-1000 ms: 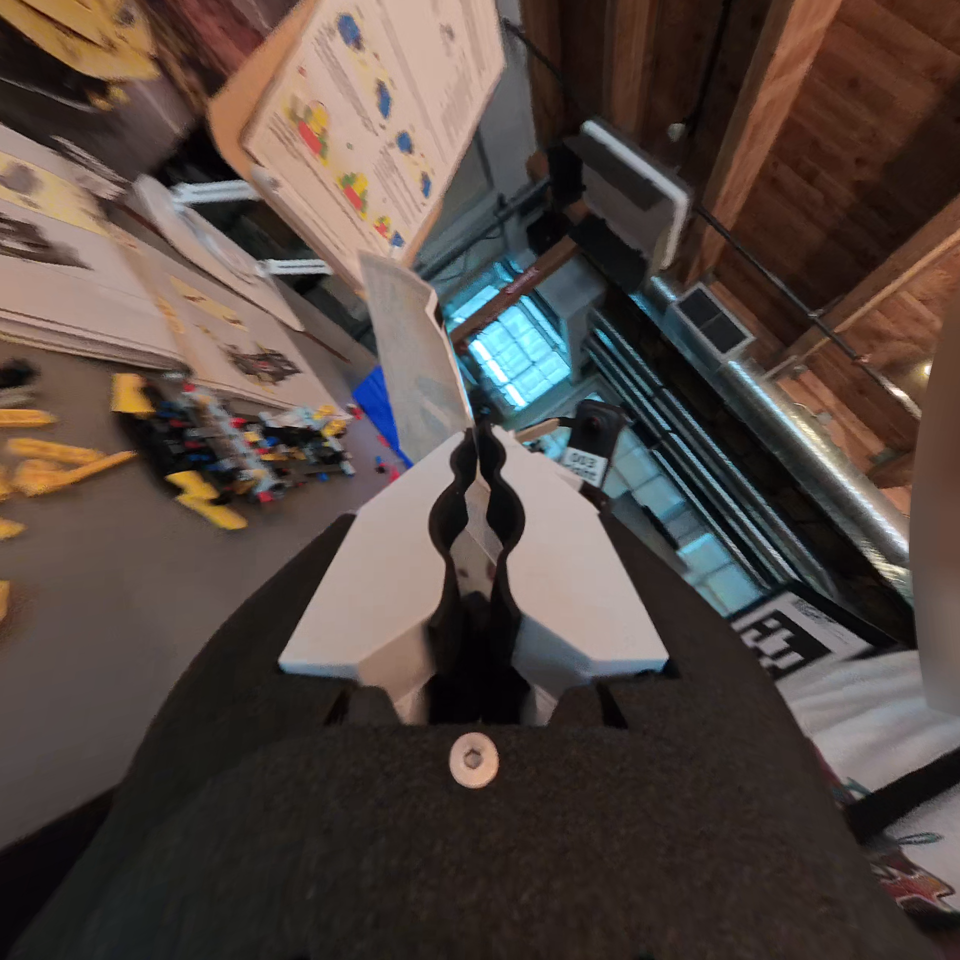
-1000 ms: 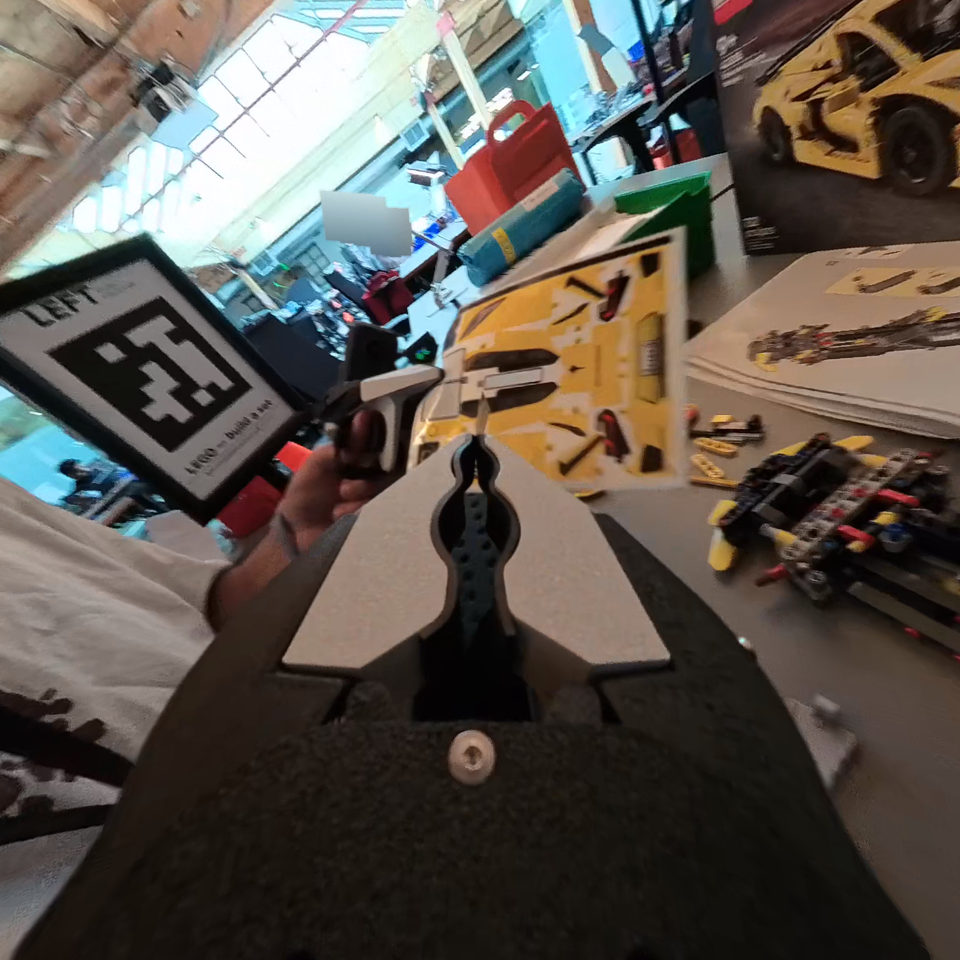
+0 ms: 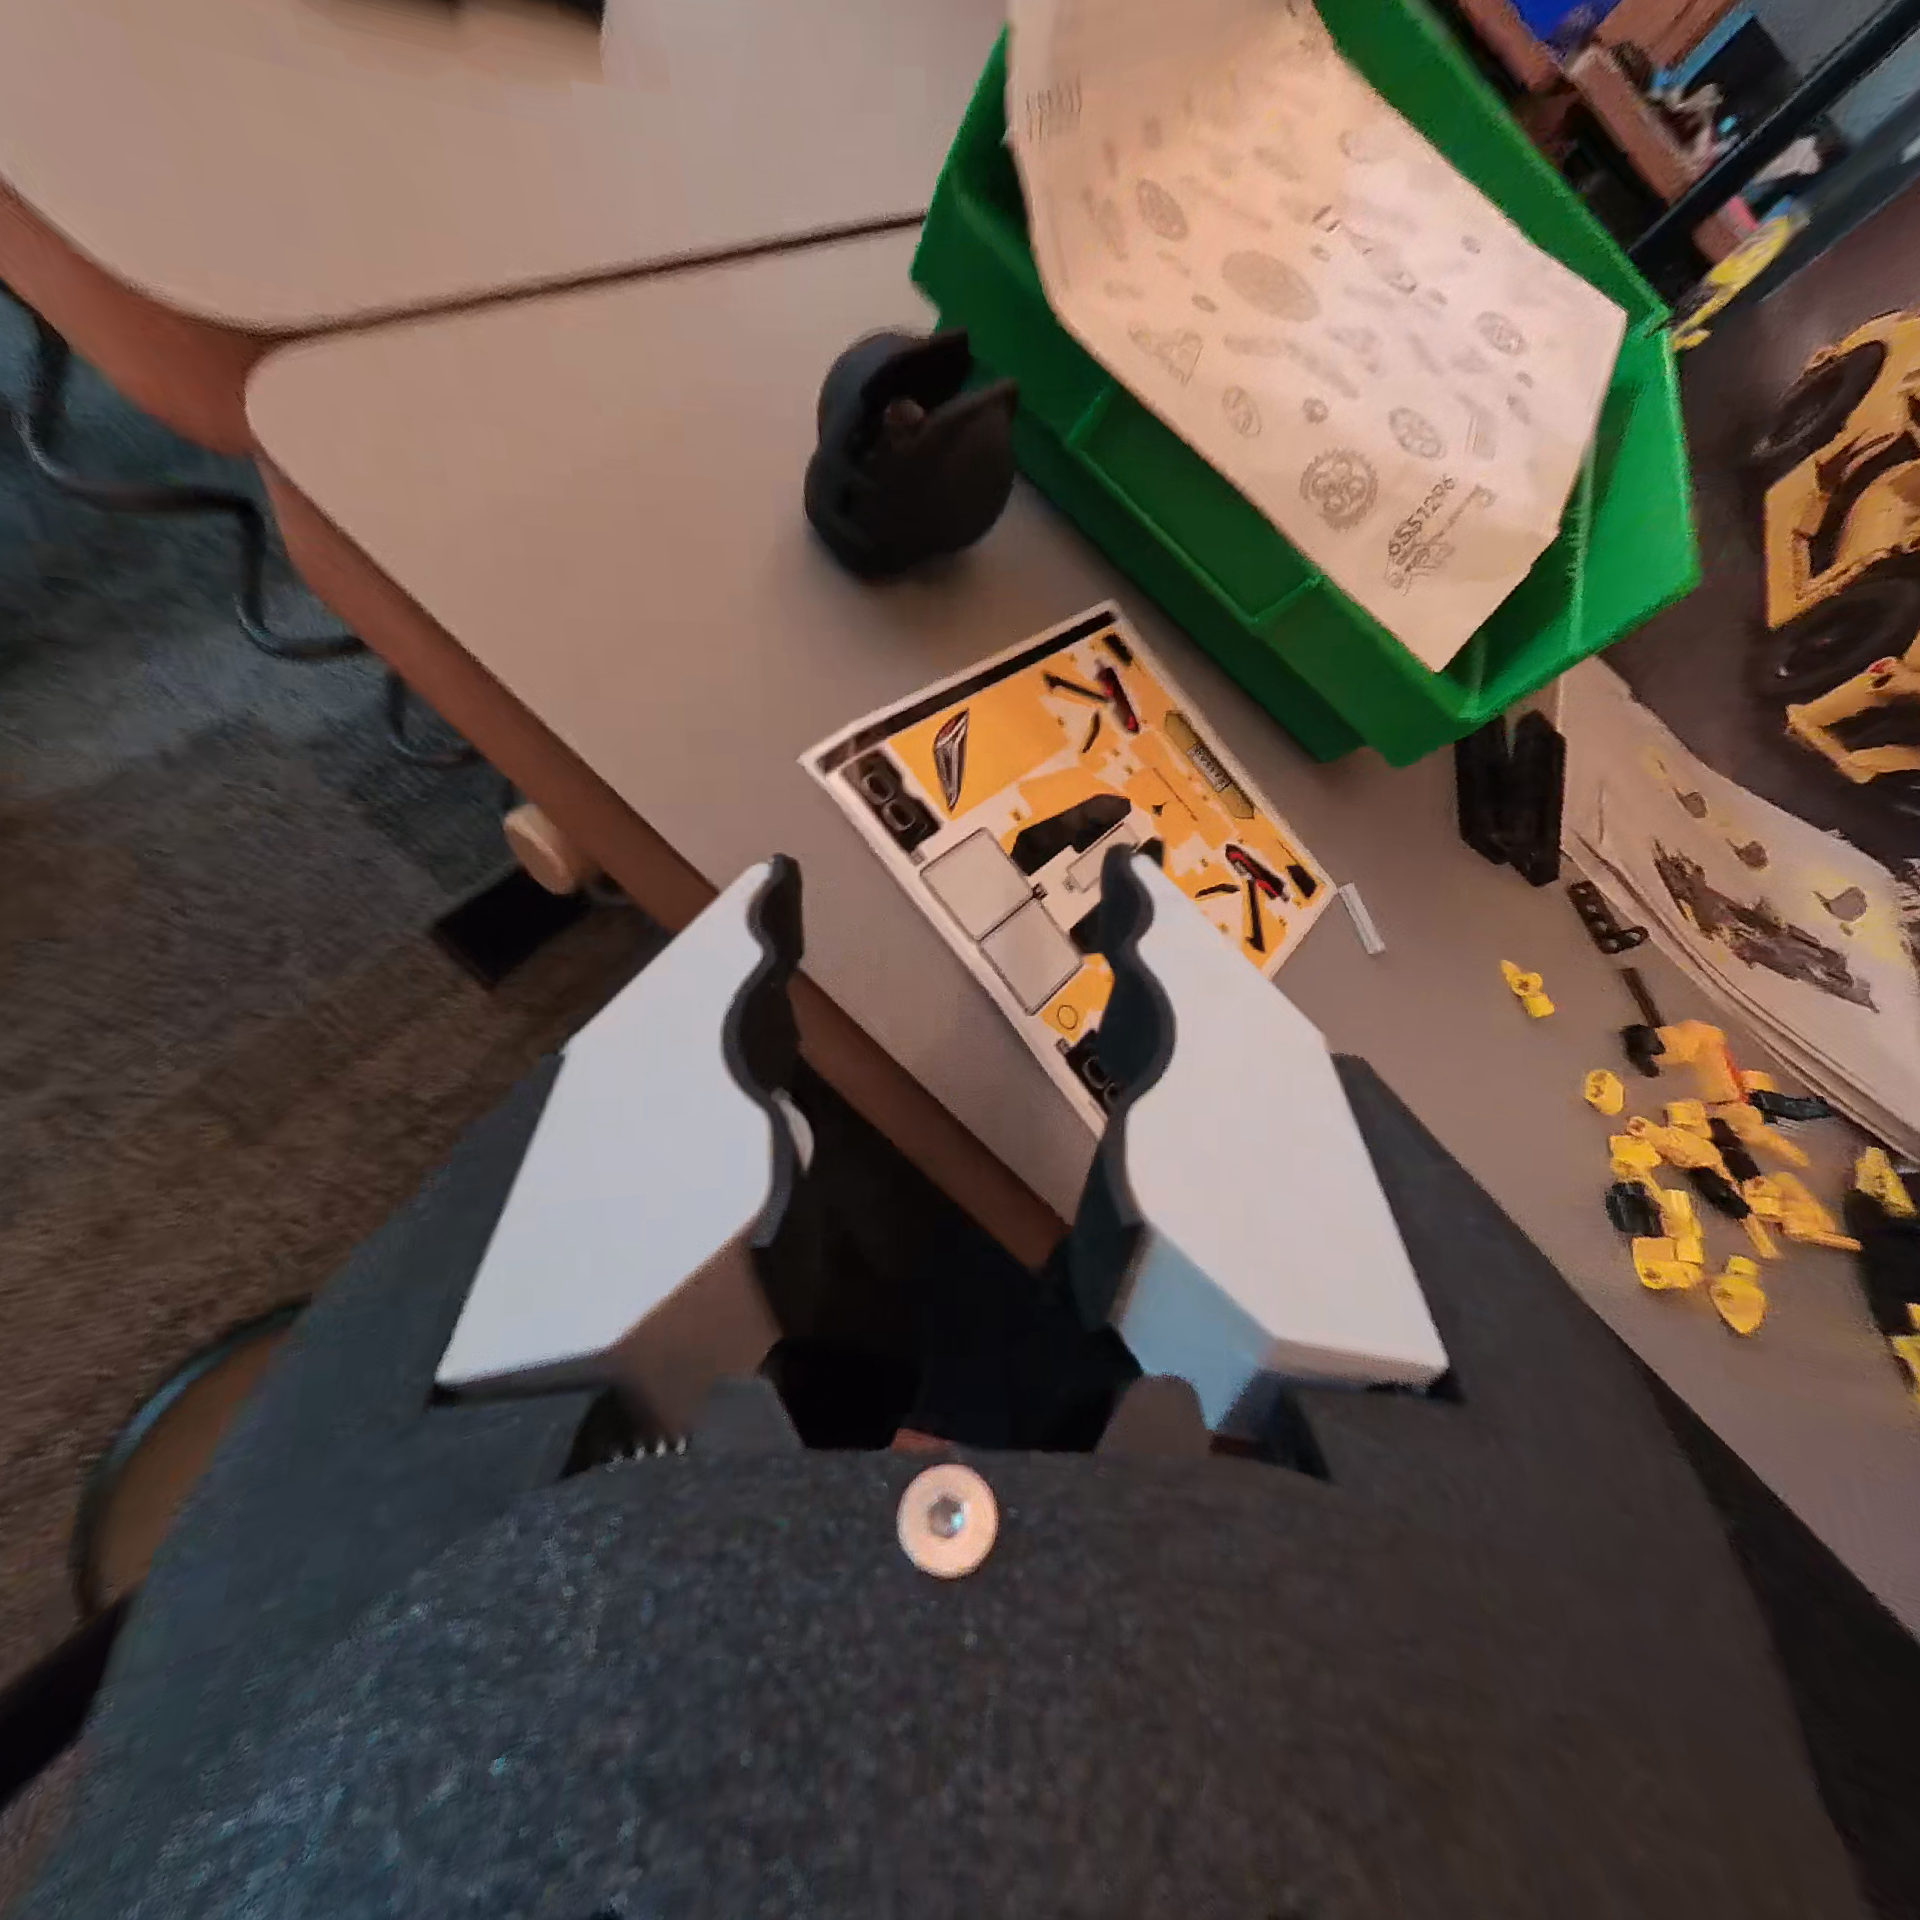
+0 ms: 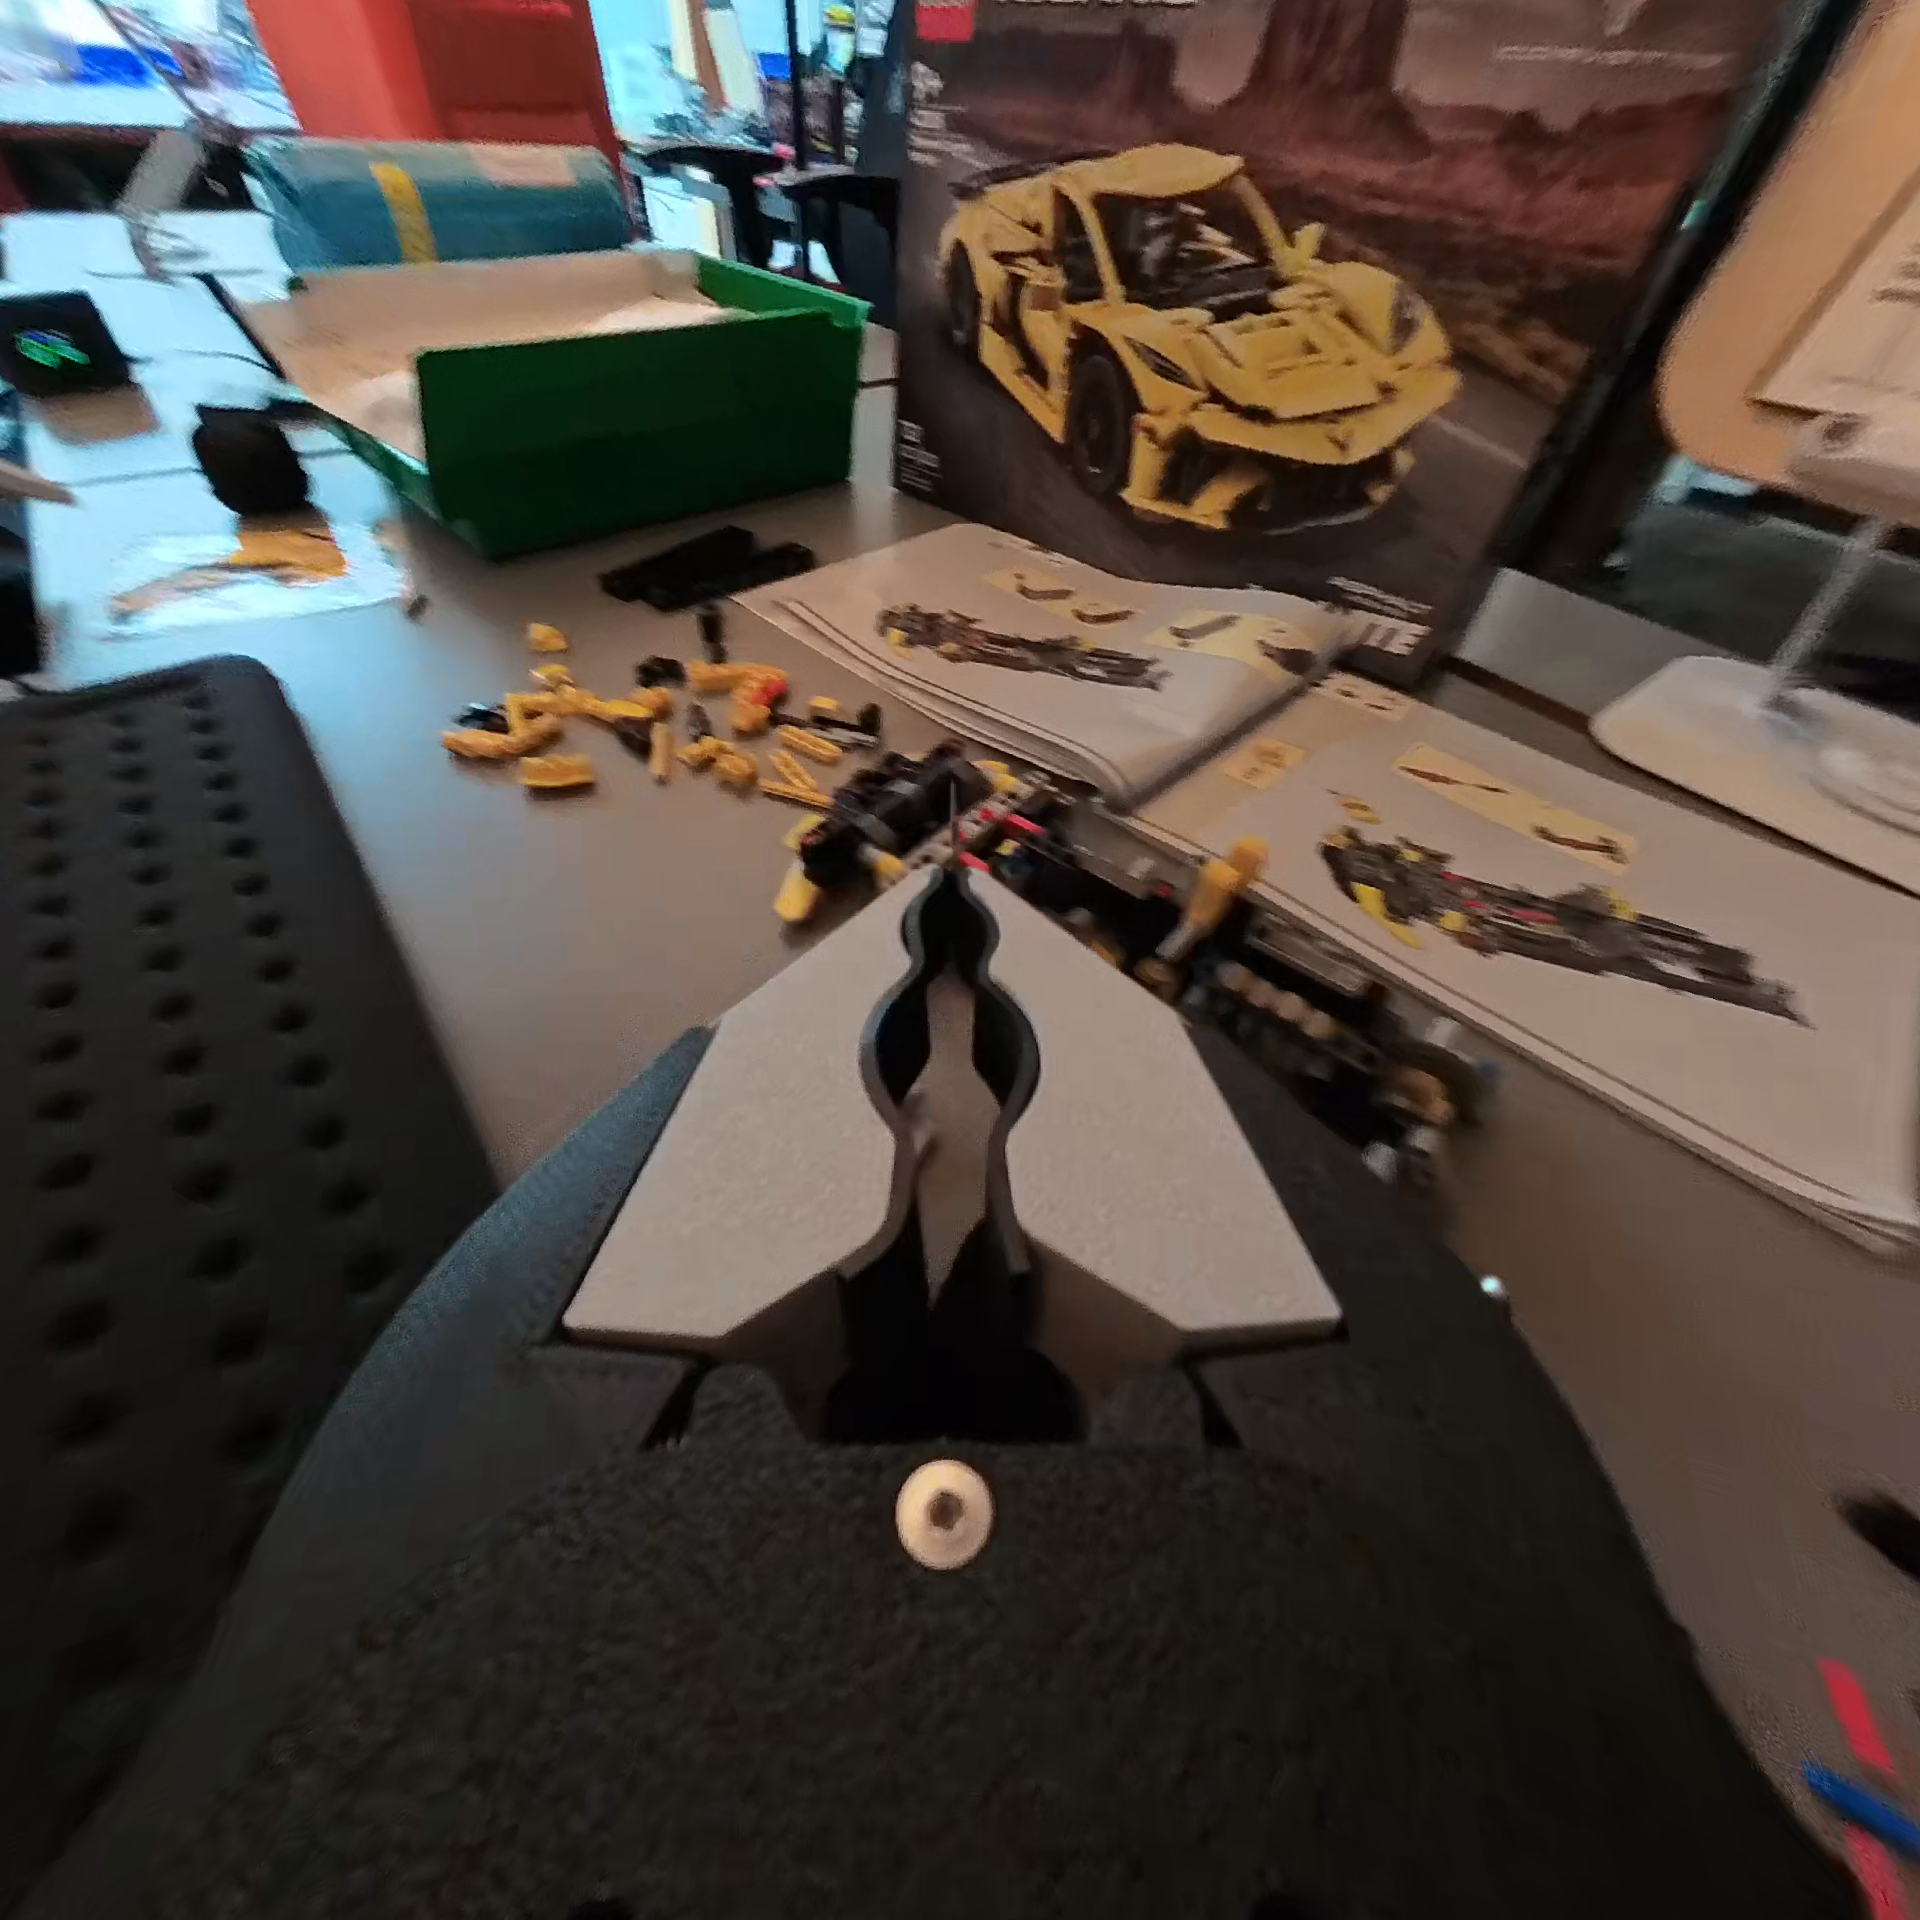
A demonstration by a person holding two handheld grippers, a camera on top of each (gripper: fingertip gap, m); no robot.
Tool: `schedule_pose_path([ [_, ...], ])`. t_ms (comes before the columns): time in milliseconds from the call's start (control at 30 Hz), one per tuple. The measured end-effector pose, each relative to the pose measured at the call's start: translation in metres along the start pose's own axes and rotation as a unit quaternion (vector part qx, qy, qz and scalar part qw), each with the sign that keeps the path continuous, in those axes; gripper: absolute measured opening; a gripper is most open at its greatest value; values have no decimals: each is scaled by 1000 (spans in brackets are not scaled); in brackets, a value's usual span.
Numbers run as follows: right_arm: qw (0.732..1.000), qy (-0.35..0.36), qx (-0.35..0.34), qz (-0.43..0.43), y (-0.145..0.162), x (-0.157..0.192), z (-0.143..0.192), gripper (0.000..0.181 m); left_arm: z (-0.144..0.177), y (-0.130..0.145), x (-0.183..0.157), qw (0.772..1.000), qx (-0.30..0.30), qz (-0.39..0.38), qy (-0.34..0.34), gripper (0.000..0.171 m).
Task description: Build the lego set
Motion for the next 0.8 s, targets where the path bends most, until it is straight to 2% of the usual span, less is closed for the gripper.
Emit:
schedule_pose_path([
  [100, 999, 41, 0, 10, 7, -18, 16, 0, 10, -10, -19, 997, -52, -60, -9, 63],
  [200, 997, 74, -19, 32, 10, -34, 27, 0, 23, -23, -60, 978, -124, -170, -9, 63],
  [300, 998, 59, -31, 19, 8, -33, 27, 0, 33, -28, -129, 941, -200, -271, 41, 62],
  [400, 998, 55, -27, 25, 9, -32, 21, 0, 34, -10, -213, 900, -224, -343, 150, 65],
  [500, 996, 74, -20, 41, 11, -35, 19, 0, 38, 36, -303, 843, -172, -381, 338, 41],
  [600, 994, 105, 5, 32, 18, -42, 19, 0, 36, 86, -378, 792, -47, -367, 485, 34],
  [667, 993, 115, 26, 18, 23, -46, 19, 0, 28, 116, -419, 760, 52, -359, 540, 32],
  [733, 990, 134, 47, -6, 30, -55, 19, 0, 17, 145, -454, 719, 138, -383, 563, 32],
  [767, 987, 146, 57, -20, 34, -61, 20, 0, 7, 158, -465, 699, 158, -416, 559, 32],
  [800, 986, 151, 60, -34, 36, -65, 22, 0, -11, 163, -473, 699, 154, -451, 532, 32],
])
Point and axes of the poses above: each gripper's, where its closed fingertips meet, z back along the fingers, y out of its underside, x = y × z across the jaws, the point moved 2 cm from there along z, back along the fingers, and after that the axes turned 4 degrees about x, right-handed, at the moved point
